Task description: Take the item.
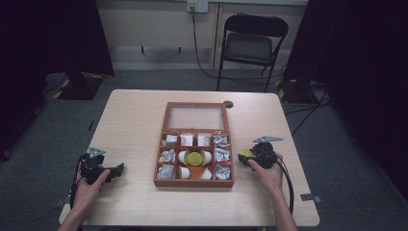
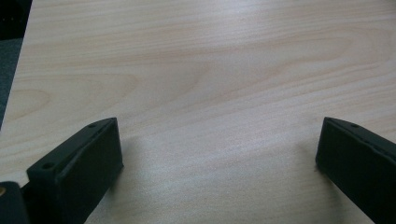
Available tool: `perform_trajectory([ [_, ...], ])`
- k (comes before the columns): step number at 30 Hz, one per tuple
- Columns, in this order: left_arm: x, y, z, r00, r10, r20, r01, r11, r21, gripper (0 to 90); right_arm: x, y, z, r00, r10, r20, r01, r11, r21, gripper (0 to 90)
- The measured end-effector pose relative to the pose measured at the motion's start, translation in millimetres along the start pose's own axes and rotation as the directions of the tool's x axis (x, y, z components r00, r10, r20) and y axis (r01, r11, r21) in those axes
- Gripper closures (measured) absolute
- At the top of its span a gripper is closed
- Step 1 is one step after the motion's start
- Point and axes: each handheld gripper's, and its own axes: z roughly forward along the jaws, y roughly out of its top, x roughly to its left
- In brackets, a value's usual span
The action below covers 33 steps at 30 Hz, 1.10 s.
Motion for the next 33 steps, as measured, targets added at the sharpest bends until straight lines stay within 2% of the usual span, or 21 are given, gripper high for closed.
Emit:
perform_trajectory([
  [8, 0.0, 0.0, 0.0, 1.0, 0.0, 0.0, 0.0, 1.0, 0.0, 0.0, -0.4, -1.1, 1.5, 0.9999, 0.012, -0.002, -0.012, 1.0, -0.001, 37.8],
  [14, 0.0, 0.0, 0.0, 1.0, 0.0, 0.0, 0.0, 1.0, 0.0, 0.0, 0.1, -0.3, 0.5, 0.9998, 0.017, -0.004, -0.017, 1.0, -0.012, 30.5],
  [19, 0.0, 0.0, 0.0, 1.0, 0.0, 0.0, 0.0, 1.0, 0.0, 0.0, -1.7, -0.5, -0.2, 0.9992, 0.039, -0.009, -0.04, 0.999, -0.015, 26.5],
  [23, 0.0, 0.0, 0.0, 1.0, 0.0, 0.001, 0.0, 1.0, 0.0, 0.0, -2.7, 0.8, -4.7, 0.9986, 0.049, -0.02, -0.05, 0.998, -0.045, 26.0],
  [33, 0.0, 0.0, 0.0, 1.0, 0.0, 0.001, 0.0, 1.0, 0.0, 0.0, -2.3, 2.8, -15.9, 0.9984, 0.051, -0.023, -0.053, 0.995, -0.079, 26.6],
])
